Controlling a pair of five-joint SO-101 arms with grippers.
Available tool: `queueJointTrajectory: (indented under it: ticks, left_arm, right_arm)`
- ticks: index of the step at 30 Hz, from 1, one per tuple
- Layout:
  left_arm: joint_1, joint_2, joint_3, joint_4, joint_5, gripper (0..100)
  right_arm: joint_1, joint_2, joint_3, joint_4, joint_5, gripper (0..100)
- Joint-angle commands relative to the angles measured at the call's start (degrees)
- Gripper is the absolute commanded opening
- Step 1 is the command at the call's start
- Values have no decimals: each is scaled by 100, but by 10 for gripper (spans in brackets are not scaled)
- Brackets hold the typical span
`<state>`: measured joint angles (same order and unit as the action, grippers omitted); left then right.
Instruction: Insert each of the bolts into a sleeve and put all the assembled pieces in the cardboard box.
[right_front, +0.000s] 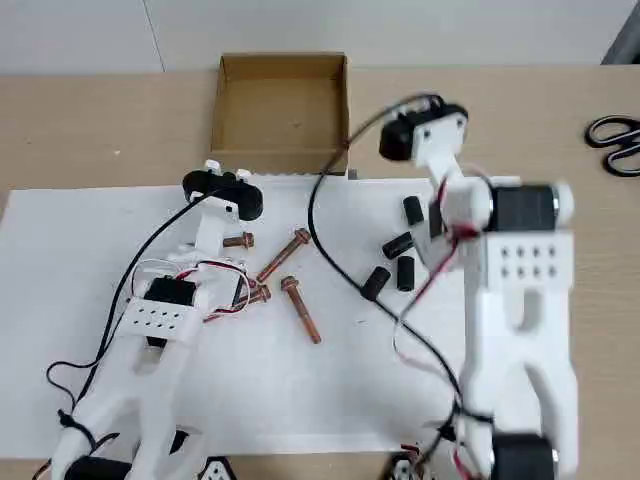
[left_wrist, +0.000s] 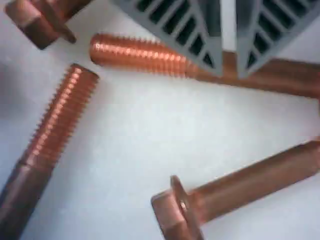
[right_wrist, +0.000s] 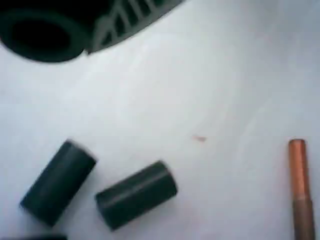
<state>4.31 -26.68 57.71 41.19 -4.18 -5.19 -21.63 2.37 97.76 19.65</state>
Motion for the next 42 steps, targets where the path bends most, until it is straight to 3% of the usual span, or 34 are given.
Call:
queueJointTrajectory:
  ticks: [1, 6, 10, 13, 21, 23, 25, 30, 39, 42]
  left_arm:
    - [35, 9, 4, -132, 35, 6]
    - [44, 9, 13, -132, 35, 7]
    - [255, 9, 57, -466, 35, 8]
    - [536, -44, -40, -255, 62, 6]
    - [387, 9, -2862, 2251, 1934, 7]
    - [290, 18, -3451, 2541, 1987, 8]
    - [308, 18, -3767, 2769, 1635, 8]
    - [484, 18, -3811, 3657, -615, 47]
    - [501, 18, -2985, 3833, -2435, 72]
    - [651, 18, -2598, 3842, -2681, 70]
  right_arm:
    - [-40, -1007, 844, 66, -624, 4]
    - [13, -1947, 1996, -207, -738, 6]
    - [-22, -2818, 2681, -1033, -765, 4]
    - [31, -3433, 3552, -1727, -1125, 4]
    - [321, -5314, 5108, -2053, -2127, 4]
    - [321, -5754, 5284, -1991, -2224, 4]
    - [312, -6097, 5433, -1938, -2251, 4]
    - [312, -6809, 5864, -1947, -2224, 4]
    - [321, -7459, 6154, -1938, -2207, 4]
    - [321, -7468, 6154, -1930, -2207, 4]
